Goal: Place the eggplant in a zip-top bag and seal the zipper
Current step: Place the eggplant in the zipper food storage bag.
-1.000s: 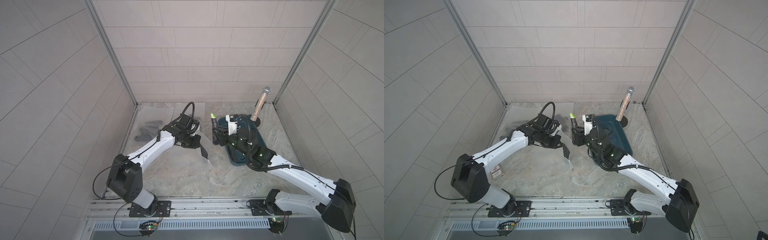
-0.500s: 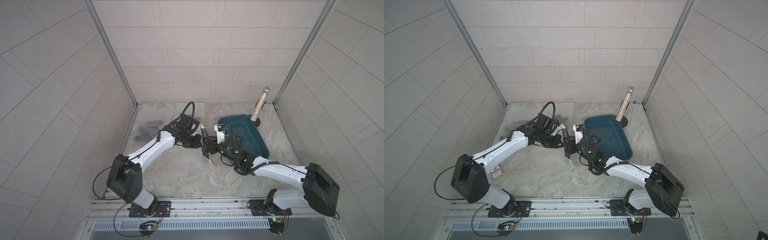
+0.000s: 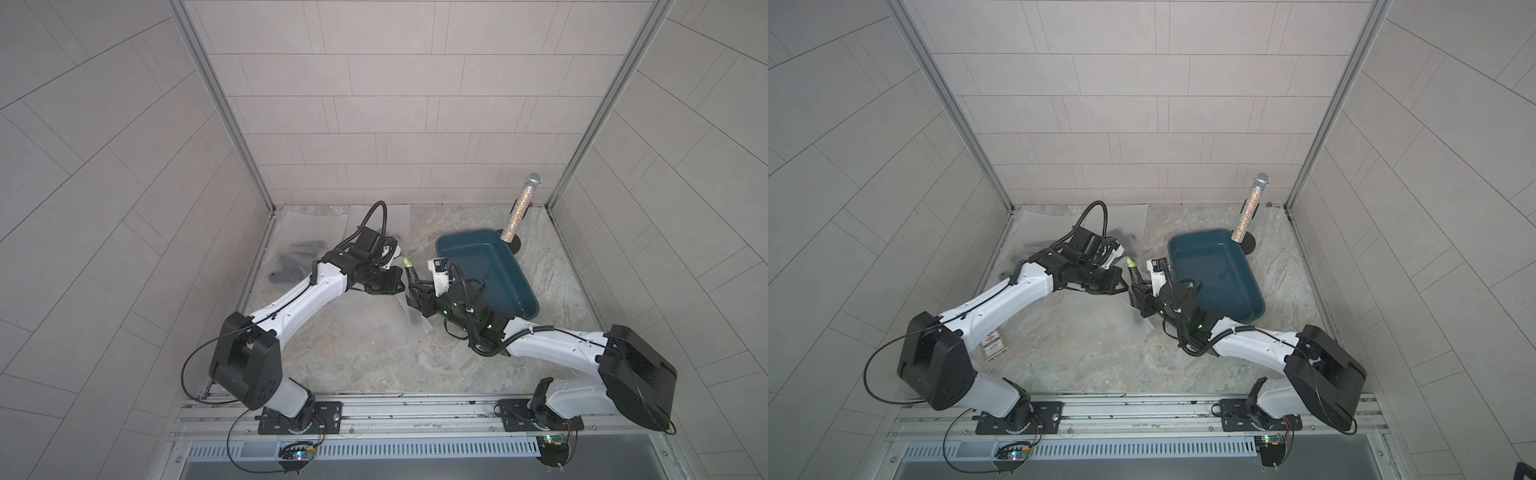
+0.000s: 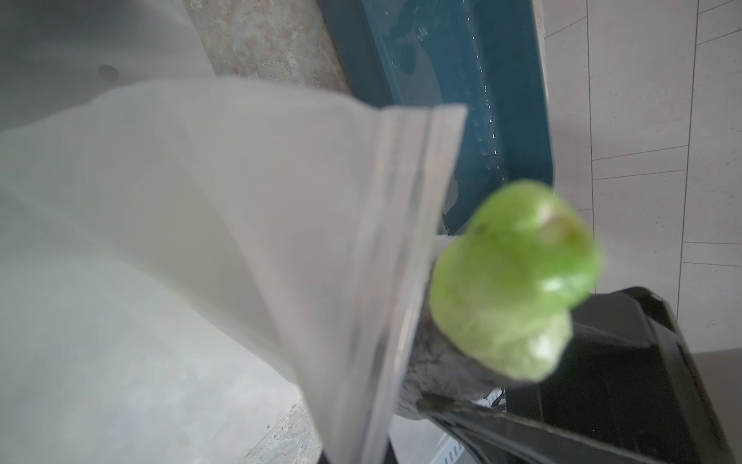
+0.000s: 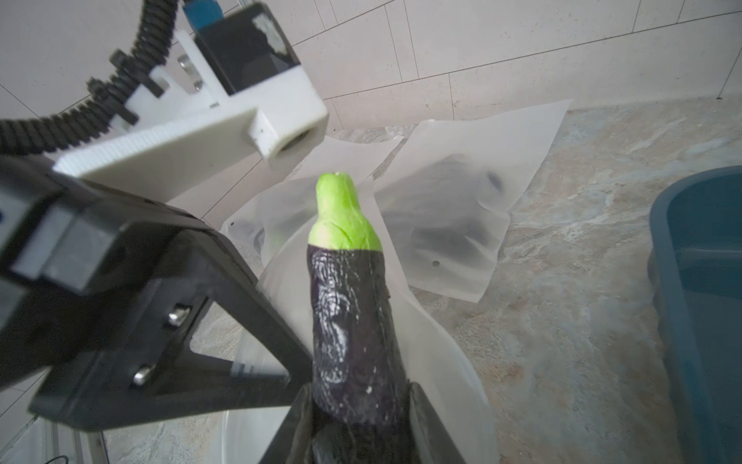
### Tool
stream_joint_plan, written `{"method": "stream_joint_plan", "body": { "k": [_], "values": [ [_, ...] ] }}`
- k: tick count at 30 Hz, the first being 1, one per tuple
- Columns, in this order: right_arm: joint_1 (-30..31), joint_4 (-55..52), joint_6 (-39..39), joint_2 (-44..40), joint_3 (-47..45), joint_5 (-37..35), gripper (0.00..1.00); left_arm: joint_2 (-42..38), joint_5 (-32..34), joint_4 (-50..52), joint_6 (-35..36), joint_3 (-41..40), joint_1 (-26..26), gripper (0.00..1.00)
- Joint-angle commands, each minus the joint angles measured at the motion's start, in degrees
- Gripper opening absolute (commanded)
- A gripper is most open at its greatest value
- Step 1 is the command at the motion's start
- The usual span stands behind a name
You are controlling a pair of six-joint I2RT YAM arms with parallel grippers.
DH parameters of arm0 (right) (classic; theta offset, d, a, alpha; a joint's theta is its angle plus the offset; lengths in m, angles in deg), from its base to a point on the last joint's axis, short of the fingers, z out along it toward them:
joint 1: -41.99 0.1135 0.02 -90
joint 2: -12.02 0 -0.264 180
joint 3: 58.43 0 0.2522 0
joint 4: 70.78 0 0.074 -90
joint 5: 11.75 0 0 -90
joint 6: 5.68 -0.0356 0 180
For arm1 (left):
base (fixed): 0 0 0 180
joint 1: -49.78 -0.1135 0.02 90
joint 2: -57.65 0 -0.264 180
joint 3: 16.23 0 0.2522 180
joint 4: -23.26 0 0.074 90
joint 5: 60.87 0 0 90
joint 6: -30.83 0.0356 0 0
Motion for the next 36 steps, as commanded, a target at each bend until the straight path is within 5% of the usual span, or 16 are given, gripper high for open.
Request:
{"method": "stream_joint_plan", "body": {
  "k": [1, 17, 36],
  "values": [
    [0.47, -2.20, 1.18, -0.80, -0.07, -1.41, 0.25, -1.55, 0.10, -0.40, 0.18, -0.41, -0.35, 0.02],
    [1.43, 1.98, 4.73, -3.93, -5.79, 0.83, 0.26, -0.26, 1.82, 0.94, 1.51, -0.02, -0.35, 0.02],
    [1.43, -17.65, 6.05, 7.25, 10.69, 1.10, 0.32, -1.37, 2.21, 2.35, 2.91, 0.25, -0.21, 0.02]
  ]
}}
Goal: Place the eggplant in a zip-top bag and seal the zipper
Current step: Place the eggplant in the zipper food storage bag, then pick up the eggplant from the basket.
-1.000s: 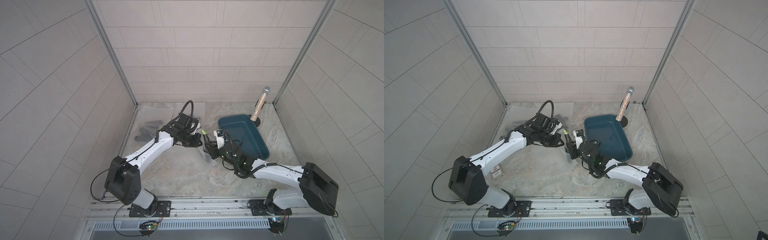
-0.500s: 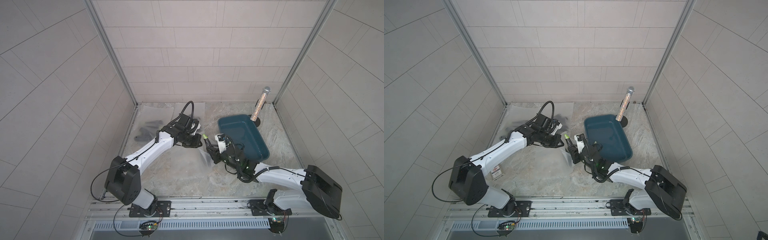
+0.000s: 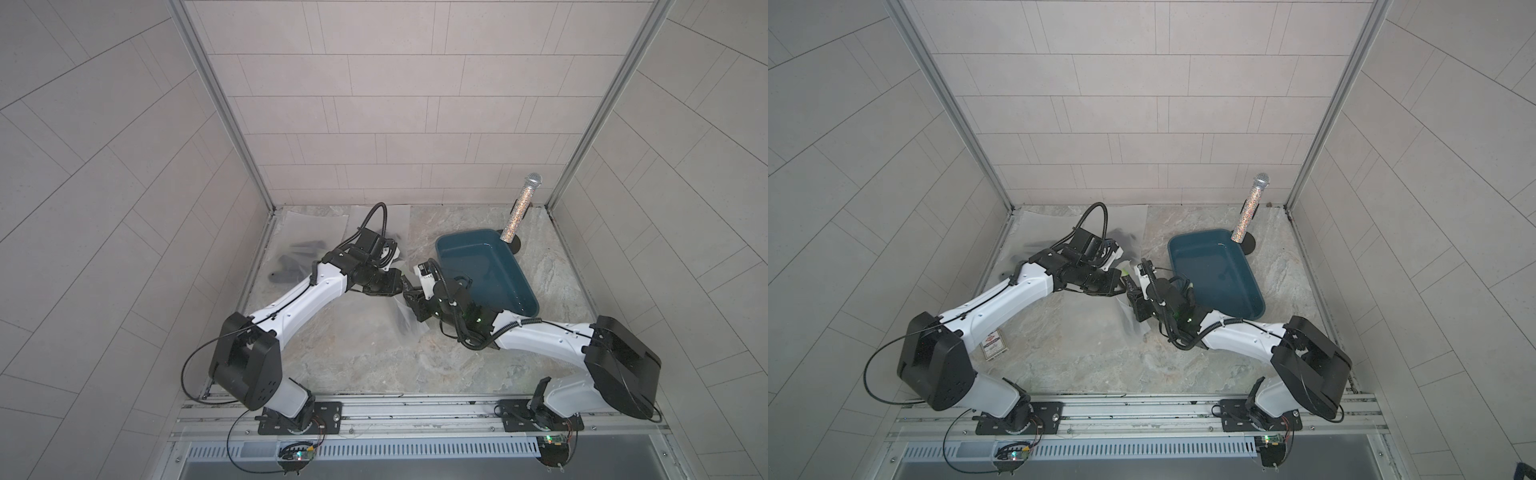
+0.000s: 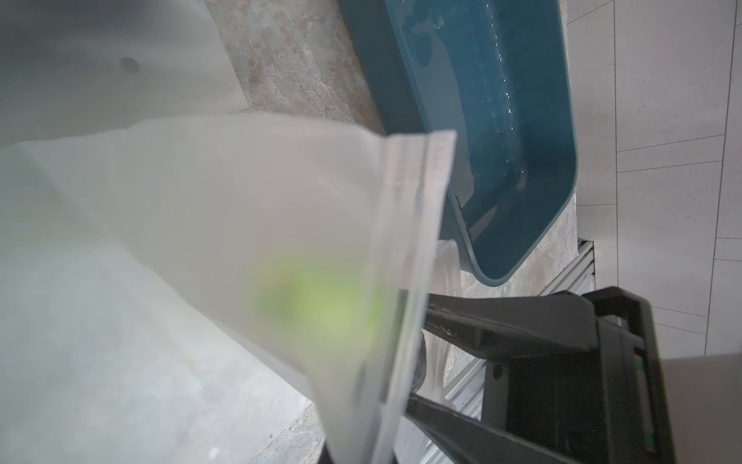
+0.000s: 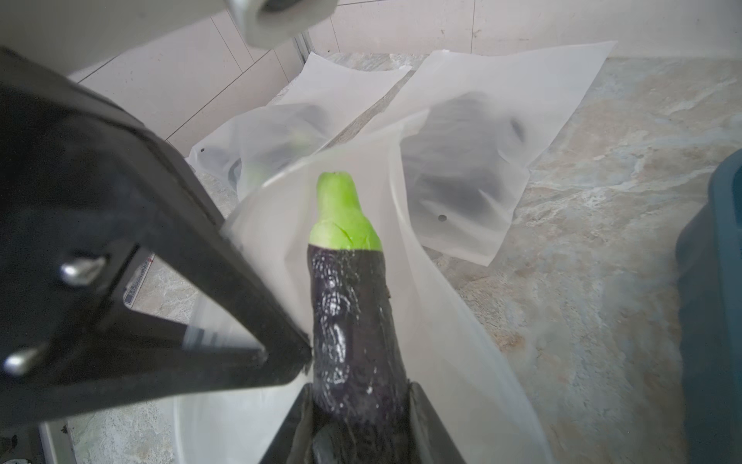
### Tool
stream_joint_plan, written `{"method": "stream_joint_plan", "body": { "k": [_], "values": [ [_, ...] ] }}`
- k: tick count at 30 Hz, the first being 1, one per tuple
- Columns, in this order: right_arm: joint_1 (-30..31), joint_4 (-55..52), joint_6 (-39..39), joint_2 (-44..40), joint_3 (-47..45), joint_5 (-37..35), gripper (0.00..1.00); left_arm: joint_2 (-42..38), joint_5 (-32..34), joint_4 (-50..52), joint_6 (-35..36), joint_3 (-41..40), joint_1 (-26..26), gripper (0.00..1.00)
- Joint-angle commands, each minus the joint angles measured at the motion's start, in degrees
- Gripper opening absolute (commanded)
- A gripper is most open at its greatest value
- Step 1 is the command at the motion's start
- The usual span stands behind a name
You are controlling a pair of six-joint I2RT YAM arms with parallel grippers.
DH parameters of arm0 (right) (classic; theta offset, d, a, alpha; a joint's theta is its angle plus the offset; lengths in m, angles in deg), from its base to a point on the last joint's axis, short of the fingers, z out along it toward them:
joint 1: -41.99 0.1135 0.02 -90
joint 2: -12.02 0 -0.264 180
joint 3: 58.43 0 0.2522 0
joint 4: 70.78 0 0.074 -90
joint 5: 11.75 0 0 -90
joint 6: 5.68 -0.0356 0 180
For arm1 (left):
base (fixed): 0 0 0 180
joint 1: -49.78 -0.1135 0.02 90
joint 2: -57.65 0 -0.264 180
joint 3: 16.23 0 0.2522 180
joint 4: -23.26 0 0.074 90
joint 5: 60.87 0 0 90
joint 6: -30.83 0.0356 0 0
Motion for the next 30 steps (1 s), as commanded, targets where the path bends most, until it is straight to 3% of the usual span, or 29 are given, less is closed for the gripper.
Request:
{"method": "stream_joint_plan", "body": {
  "k": [1, 7, 15, 20, 25, 30],
  "values": [
    [0.32, -6.66, 1.31, 1.68, 3.80, -0.53, 0.36, -1.37, 0.36, 0.98, 1.32, 0.59, -0.19, 0.02],
    [0.23, -12.49, 1.58, 3.05, 9.41, -0.46, 0.51, -1.33, 0.44, 1.26, 1.45, 0.36, -0.18, 0.02],
    [-1.79, -17.10, 2.64, -6.36, 9.61, 0.81, 0.55, -0.17, 0.54, 0.51, 1.31, 0.20, -0.18, 0.02],
    [-8.94, -22.67, 2.43, -11.96, 7.51, 0.32, 0.55, 0.10, 0.36, 0.11, 1.13, -0.15, -0.18, 0.02],
    [-21.31, -30.80, -2.48, -12.93, 4.72, 1.65, 0.52, 0.05, 0.44, 0.06, 1.27, -0.25, -0.23, 0.02],
    [-25.06, -36.39, -1.05, -10.49, 3.45, 2.22, 0.52, 0.51, 0.34, 0.02, 1.24, -0.18, -0.26, 0.02]
  ]
}}
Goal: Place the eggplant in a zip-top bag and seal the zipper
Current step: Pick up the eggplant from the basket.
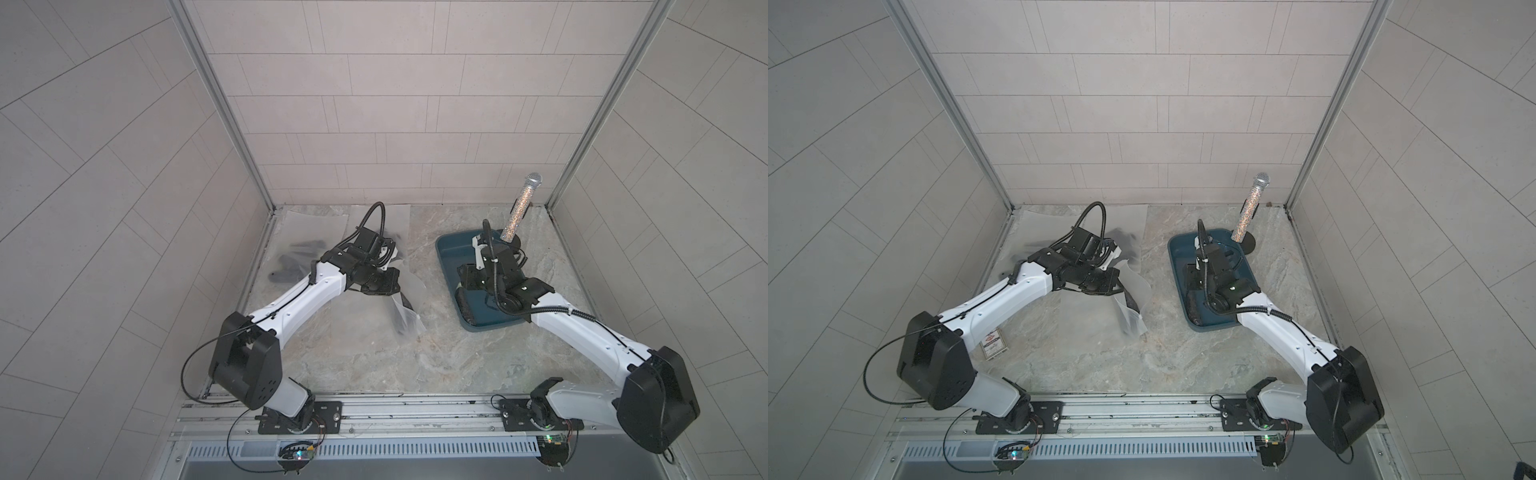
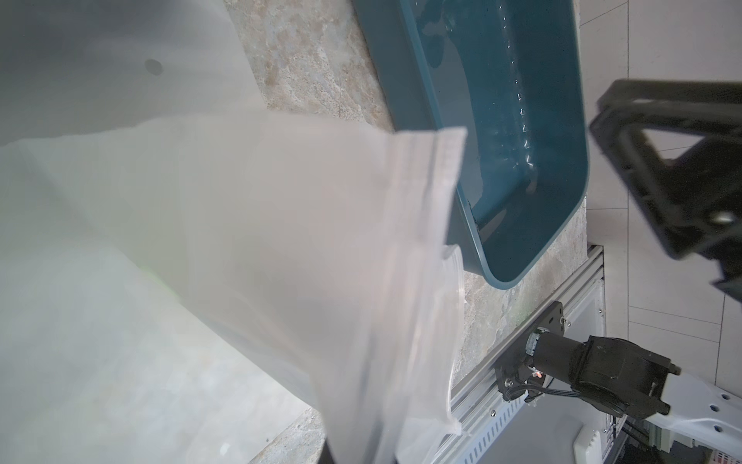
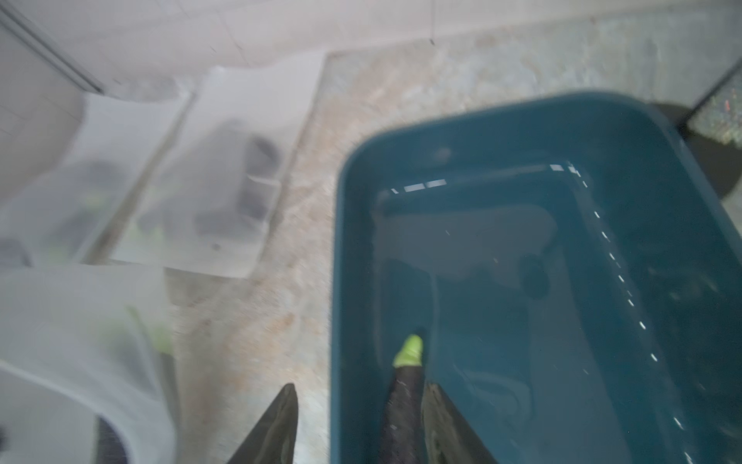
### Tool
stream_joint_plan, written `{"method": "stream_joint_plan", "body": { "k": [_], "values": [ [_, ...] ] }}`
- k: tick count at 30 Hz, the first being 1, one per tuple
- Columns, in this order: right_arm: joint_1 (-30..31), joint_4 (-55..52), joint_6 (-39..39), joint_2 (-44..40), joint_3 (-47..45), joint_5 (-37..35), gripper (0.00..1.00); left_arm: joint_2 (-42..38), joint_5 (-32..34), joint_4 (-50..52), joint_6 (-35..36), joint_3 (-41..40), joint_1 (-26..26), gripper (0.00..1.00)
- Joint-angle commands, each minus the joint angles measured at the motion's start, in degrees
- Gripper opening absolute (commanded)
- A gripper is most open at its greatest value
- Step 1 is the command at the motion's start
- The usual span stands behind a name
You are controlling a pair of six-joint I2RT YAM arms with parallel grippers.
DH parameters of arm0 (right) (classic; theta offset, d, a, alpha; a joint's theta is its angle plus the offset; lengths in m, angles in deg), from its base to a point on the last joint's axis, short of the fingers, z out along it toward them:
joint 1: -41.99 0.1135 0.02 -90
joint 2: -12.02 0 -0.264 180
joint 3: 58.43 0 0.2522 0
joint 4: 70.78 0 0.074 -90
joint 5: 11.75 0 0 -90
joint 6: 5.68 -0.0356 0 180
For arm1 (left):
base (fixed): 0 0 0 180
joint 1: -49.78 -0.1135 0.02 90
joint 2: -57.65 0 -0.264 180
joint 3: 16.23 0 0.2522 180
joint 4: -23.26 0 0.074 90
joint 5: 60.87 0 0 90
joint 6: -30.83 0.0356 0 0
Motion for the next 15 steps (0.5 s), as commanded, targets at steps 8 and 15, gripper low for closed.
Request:
{"method": "stream_joint_plan", "body": {
  "k": [8, 15],
  "values": [
    [-0.36, -7.56, -0.62, 8.26, -0.98, 3.79, 0.52, 0.29, -0.26, -0.47, 0.87, -0.15, 0.27, 0.02],
    [-0.36, -5.18, -0.77, 13.31, -1.90, 5.77, 0.52, 0.63, 0.12, 0.10, 1.08, 0.15, 0.28, 0.02]
  ]
}}
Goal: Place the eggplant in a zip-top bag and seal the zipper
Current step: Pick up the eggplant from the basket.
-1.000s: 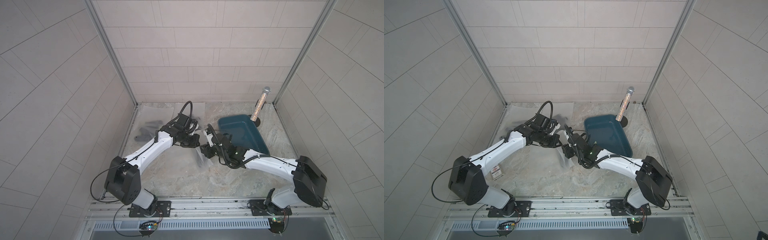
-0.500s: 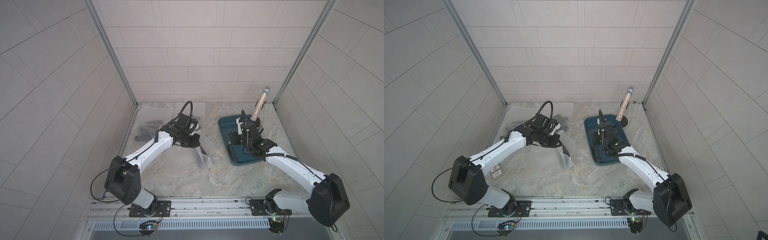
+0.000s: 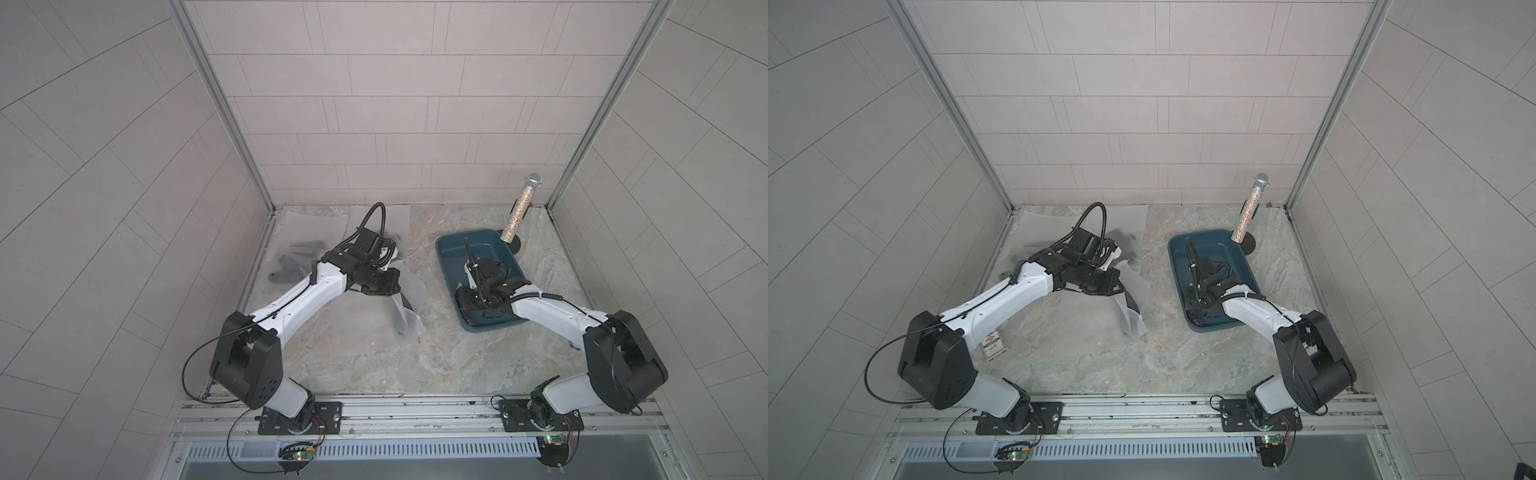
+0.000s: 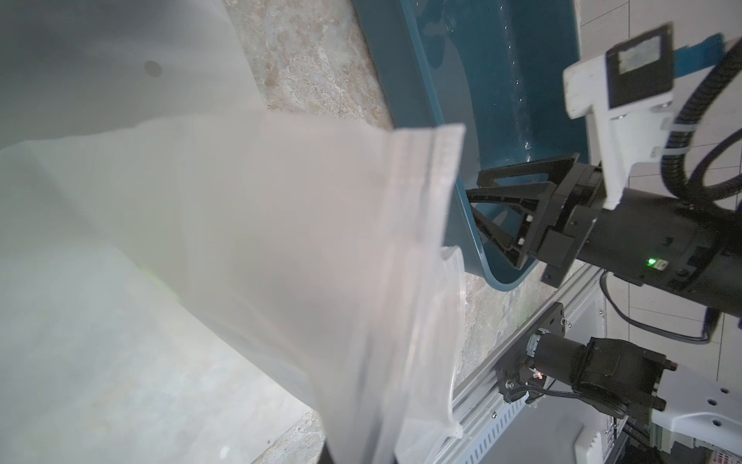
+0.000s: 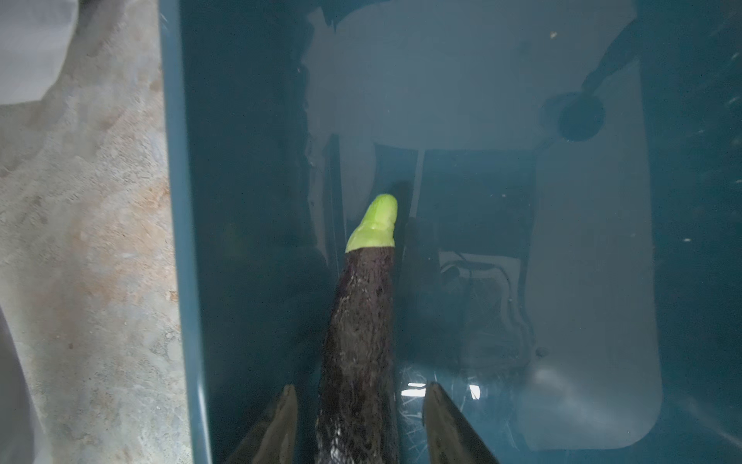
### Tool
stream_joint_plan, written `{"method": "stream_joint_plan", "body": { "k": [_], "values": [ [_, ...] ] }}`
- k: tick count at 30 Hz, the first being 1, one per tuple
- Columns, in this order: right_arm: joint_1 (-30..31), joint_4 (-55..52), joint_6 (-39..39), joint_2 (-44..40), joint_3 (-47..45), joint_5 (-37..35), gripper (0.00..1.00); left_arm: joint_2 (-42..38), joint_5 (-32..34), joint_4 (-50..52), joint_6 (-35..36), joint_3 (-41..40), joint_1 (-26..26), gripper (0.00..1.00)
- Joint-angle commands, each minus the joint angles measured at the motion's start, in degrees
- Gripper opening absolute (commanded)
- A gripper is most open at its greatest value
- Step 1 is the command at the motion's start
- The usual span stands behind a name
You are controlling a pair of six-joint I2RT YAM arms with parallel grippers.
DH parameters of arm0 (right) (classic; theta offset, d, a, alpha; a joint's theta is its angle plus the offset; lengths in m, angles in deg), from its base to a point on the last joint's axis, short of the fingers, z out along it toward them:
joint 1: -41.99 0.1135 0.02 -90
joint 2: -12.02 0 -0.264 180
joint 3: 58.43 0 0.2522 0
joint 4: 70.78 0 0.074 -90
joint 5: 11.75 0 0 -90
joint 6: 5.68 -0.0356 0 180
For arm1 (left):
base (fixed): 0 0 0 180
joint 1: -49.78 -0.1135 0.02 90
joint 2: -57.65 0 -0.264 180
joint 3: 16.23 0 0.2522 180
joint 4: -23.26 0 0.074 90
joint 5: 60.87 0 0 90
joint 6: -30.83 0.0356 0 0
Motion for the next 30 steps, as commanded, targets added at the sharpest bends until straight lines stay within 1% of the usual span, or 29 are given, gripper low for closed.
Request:
{"method": "stream_joint_plan", "body": {
  "k": [1, 4, 9, 12, 18, 21, 23, 26, 28, 30],
  "values": [
    [-0.08, 0.57, -0.57, 1.77, -0.64, 1.03, 0.53, 0.45, 0.16, 0.37, 0.97, 0.20, 0.26, 0.02],
    [-0.06, 1.72, -0.99, 3.97, -0.78, 0.37, 0.50, 0.89, 0.10, 0.21, 0.92, 0.14, 0.20, 0.02],
    [-0.45, 2.55, -1.41, 6.93, 0.10, -0.66, 0.33, 1.41, 0.39, 0.58, 1.13, 0.50, 0.25, 0.02],
    [-1.63, 2.91, -2.04, 6.43, 0.50, -0.51, 0.30, 1.70, 0.86, 1.26, 1.44, 0.77, 0.27, 0.02],
    [-4.62, 2.45, -1.70, 0.02, 2.16, -0.93, 0.29, 2.42, 0.98, 1.73, 1.34, 1.57, 0.22, 0.02],
    [-4.83, 0.80, 0.02, -2.87, 5.21, -1.86, 0.29, 3.13, 0.89, 1.75, 1.11, 1.94, 0.23, 0.02],
    [-4.76, 0.58, 0.48, -4.73, 6.72, -0.83, 0.29, 3.58, 0.73, 1.78, 1.08, 2.07, 0.22, 0.02],
    [-3.86, 3.83, -0.49, -8.65, 7.05, 2.20, 0.29, 4.11, 0.59, 1.68, 0.69, 2.36, 0.31, 0.02],
    [-2.11, 7.63, -1.41, -11.91, 6.29, 4.21, 0.29, 4.13, 0.50, 1.56, 0.38, 2.40, 0.28, 0.02],
    [0.48, 14.91, -3.94, -15.68, 3.77, 5.76, 0.29, 4.11, 0.63, 1.39, 0.21, 2.40, 0.35, 0.02]
  ]
}}
